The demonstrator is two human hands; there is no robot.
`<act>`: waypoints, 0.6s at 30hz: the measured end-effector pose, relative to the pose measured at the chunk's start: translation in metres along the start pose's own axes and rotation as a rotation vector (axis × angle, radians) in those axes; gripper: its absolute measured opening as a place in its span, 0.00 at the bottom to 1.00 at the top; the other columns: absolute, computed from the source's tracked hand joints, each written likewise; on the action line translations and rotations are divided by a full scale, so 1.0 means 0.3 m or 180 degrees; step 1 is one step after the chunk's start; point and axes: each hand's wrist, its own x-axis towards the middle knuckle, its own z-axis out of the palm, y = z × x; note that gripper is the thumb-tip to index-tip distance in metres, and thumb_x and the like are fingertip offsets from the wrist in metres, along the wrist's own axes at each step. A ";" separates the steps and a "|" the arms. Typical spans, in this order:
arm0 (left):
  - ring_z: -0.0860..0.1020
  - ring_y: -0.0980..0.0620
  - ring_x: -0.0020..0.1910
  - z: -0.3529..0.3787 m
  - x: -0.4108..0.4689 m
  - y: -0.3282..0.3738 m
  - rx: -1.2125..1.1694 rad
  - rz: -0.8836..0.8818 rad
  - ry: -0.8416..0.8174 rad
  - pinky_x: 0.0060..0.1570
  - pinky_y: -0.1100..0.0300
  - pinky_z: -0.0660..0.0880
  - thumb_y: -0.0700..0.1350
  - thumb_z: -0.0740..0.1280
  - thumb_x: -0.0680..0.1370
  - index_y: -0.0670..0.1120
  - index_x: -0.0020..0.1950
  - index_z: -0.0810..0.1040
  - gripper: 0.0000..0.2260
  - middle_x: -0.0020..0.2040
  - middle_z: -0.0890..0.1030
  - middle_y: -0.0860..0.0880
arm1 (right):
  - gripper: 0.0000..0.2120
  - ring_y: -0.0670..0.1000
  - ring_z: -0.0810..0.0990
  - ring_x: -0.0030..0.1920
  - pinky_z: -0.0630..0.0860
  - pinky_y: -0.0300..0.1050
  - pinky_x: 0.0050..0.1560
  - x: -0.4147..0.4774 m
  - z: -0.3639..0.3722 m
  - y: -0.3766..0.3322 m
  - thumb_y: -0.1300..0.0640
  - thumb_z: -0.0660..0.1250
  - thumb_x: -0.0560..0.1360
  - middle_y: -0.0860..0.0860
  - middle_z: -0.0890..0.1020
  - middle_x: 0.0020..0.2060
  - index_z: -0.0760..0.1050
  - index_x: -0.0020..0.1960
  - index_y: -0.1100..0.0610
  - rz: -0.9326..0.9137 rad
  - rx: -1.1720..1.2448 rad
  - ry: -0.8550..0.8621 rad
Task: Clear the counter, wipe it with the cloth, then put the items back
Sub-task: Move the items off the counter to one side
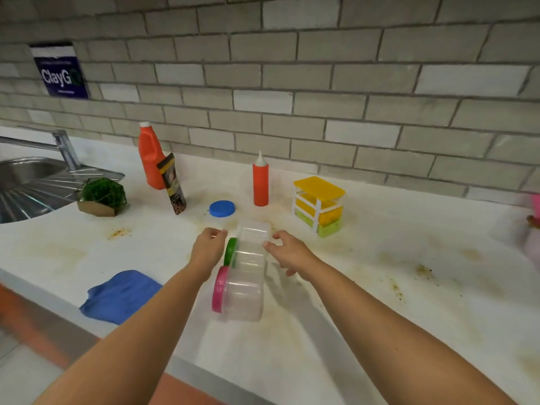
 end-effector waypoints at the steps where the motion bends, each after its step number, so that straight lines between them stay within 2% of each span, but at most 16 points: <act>1: 0.71 0.46 0.53 -0.007 0.003 -0.019 0.0028 -0.0090 -0.0127 0.53 0.52 0.70 0.49 0.58 0.80 0.40 0.63 0.70 0.16 0.59 0.73 0.44 | 0.25 0.55 0.75 0.53 0.76 0.46 0.42 0.000 0.026 -0.011 0.45 0.58 0.78 0.55 0.72 0.64 0.61 0.72 0.53 0.0042 -0.0032 -0.0029; 4: 0.71 0.45 0.57 -0.028 0.005 -0.060 -0.0030 -0.0215 -0.0417 0.56 0.51 0.70 0.51 0.55 0.81 0.40 0.66 0.67 0.19 0.62 0.72 0.43 | 0.26 0.57 0.74 0.61 0.76 0.48 0.49 0.002 0.091 -0.041 0.46 0.58 0.78 0.55 0.69 0.67 0.59 0.73 0.53 0.0111 -0.0108 -0.0003; 8: 0.71 0.45 0.55 -0.034 -0.006 -0.085 -0.0156 -0.0283 -0.0816 0.51 0.53 0.69 0.53 0.52 0.82 0.42 0.68 0.66 0.20 0.57 0.70 0.45 | 0.28 0.57 0.72 0.65 0.74 0.50 0.61 0.001 0.150 -0.060 0.46 0.59 0.78 0.56 0.69 0.69 0.57 0.74 0.55 0.0170 -0.0122 0.0085; 12: 0.75 0.45 0.54 -0.025 -0.021 -0.099 -0.0277 -0.0294 -0.1042 0.53 0.53 0.71 0.54 0.50 0.82 0.43 0.65 0.69 0.20 0.56 0.75 0.45 | 0.28 0.57 0.72 0.65 0.72 0.48 0.61 0.001 0.169 -0.067 0.47 0.59 0.78 0.56 0.70 0.69 0.56 0.74 0.54 0.0240 -0.0049 0.0170; 15: 0.79 0.45 0.51 -0.015 -0.022 -0.112 -0.0357 -0.0258 -0.1196 0.51 0.52 0.75 0.56 0.50 0.81 0.44 0.61 0.72 0.20 0.54 0.79 0.43 | 0.27 0.56 0.71 0.66 0.71 0.46 0.61 -0.001 0.175 -0.069 0.48 0.59 0.79 0.55 0.69 0.69 0.57 0.74 0.54 0.0268 0.0017 0.0236; 18: 0.78 0.45 0.49 -0.012 -0.030 -0.103 -0.0503 -0.0298 -0.1194 0.45 0.55 0.75 0.53 0.51 0.82 0.44 0.57 0.71 0.16 0.51 0.78 0.43 | 0.28 0.56 0.70 0.67 0.71 0.46 0.61 -0.006 0.181 -0.076 0.48 0.58 0.79 0.55 0.67 0.70 0.56 0.75 0.55 0.0261 0.0071 0.0294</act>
